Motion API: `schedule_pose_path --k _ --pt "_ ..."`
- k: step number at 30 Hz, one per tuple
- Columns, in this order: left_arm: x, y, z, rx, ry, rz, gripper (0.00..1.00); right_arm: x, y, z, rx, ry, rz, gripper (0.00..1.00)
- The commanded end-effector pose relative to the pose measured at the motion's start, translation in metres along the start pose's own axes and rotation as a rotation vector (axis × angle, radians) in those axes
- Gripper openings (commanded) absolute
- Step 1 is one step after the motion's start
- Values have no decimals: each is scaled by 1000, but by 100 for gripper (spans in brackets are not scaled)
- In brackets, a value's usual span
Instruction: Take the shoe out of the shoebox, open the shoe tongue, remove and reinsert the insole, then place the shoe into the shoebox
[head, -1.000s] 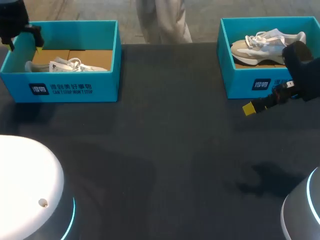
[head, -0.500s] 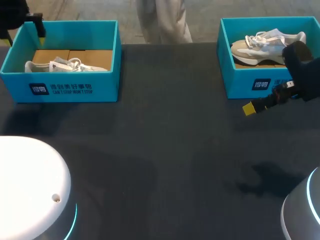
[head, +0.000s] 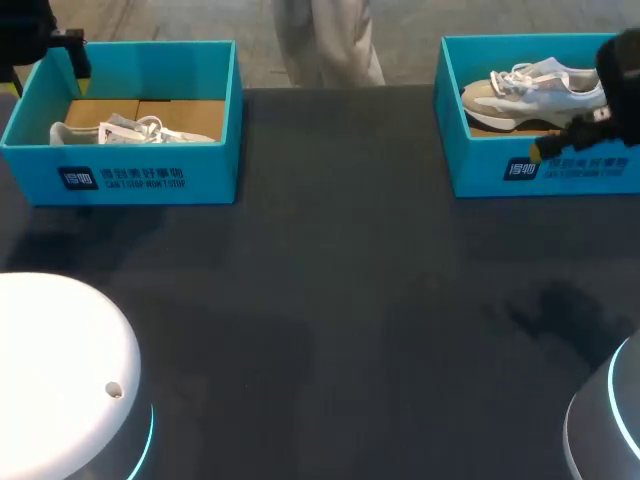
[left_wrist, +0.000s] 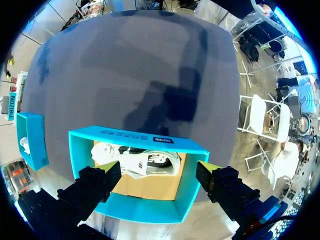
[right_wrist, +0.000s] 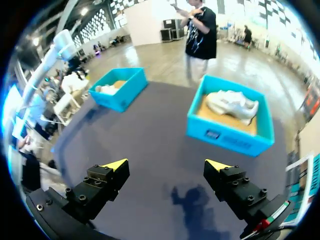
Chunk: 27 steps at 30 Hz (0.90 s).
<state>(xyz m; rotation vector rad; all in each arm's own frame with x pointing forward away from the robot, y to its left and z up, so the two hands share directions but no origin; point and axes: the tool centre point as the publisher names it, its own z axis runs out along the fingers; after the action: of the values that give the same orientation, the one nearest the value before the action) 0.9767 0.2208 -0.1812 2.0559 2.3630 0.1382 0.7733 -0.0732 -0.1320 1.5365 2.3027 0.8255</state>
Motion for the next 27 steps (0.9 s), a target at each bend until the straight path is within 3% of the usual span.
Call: schedule_pose_path --k 1,2,25,27 --pt "0 0 0 0 2 0 100 -27 106 35 98 -18 -19 100" --pt "0 0 0 0 2 0 100 -33 117 36 79 6 -80 100" --pt "0 0 0 0 2 0 100 -33 117 36 79 6 -80 100" --pt "0 0 0 0 2 0 100 -41 126 44 90 -57 -54 100"
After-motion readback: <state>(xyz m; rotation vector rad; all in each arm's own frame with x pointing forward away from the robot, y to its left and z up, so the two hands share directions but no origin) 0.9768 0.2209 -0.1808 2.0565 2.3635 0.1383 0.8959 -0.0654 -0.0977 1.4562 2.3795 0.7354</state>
